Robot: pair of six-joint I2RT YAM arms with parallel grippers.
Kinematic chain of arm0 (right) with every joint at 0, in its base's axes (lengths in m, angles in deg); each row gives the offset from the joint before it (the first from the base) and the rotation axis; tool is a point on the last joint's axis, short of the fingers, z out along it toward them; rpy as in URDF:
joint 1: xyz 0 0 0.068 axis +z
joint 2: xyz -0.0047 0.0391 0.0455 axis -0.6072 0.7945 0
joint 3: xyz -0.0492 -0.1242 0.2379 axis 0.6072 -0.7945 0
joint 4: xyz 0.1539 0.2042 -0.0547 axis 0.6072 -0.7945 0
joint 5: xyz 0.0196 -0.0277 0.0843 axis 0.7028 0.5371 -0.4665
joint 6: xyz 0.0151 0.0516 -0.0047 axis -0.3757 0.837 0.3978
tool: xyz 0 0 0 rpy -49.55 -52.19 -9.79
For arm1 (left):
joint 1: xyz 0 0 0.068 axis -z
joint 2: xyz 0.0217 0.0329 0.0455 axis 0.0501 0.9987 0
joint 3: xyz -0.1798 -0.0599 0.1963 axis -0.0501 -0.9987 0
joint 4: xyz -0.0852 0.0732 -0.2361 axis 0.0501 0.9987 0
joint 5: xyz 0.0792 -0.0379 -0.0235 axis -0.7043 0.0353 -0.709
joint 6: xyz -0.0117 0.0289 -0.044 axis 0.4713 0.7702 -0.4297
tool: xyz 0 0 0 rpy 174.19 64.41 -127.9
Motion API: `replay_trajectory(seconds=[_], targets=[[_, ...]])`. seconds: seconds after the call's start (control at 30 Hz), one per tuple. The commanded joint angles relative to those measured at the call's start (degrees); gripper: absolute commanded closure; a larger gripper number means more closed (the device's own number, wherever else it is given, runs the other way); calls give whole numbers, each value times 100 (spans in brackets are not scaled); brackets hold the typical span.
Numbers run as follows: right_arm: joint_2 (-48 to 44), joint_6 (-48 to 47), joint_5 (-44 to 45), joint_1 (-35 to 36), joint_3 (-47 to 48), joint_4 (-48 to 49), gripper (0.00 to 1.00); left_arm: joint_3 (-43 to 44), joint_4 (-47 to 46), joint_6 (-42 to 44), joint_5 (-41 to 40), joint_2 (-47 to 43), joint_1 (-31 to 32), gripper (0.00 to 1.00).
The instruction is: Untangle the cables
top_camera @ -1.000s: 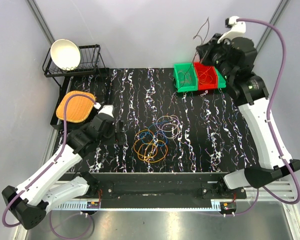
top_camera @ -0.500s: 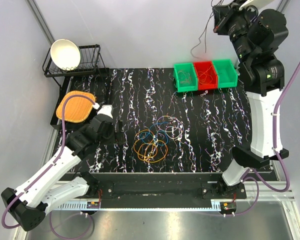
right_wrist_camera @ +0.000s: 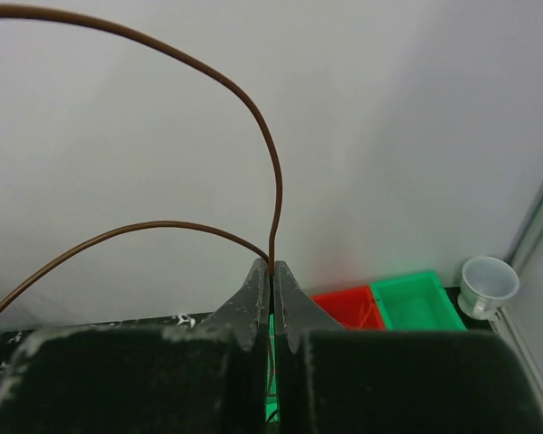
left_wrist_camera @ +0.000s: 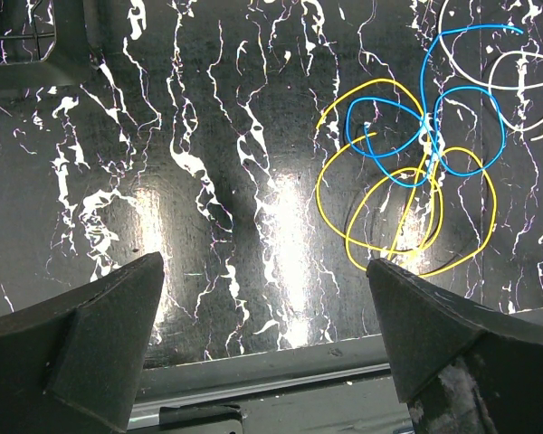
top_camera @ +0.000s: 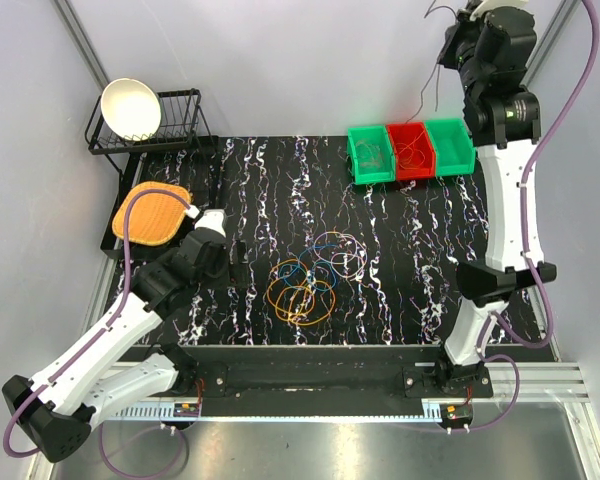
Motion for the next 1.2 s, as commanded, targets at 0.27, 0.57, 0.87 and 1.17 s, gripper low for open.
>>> replay_trajectory(seconds=[0.27,0.57,0.87,1.17], targets=[[681,160,-511,-742,872,399,100,-95,-325,106,-104,-129,-19,2],[1234,125,-563,-1172,917,1198,100,-87,-325,97,-95,-41,-28,2],[2060,774,-1249,-2007,1040,2103,100,-96,-325,97,-121,47,-19,2],[2729,801,-1548,-2087,1057,2596,100,-104,-325,89,-157,65,-19,2]])
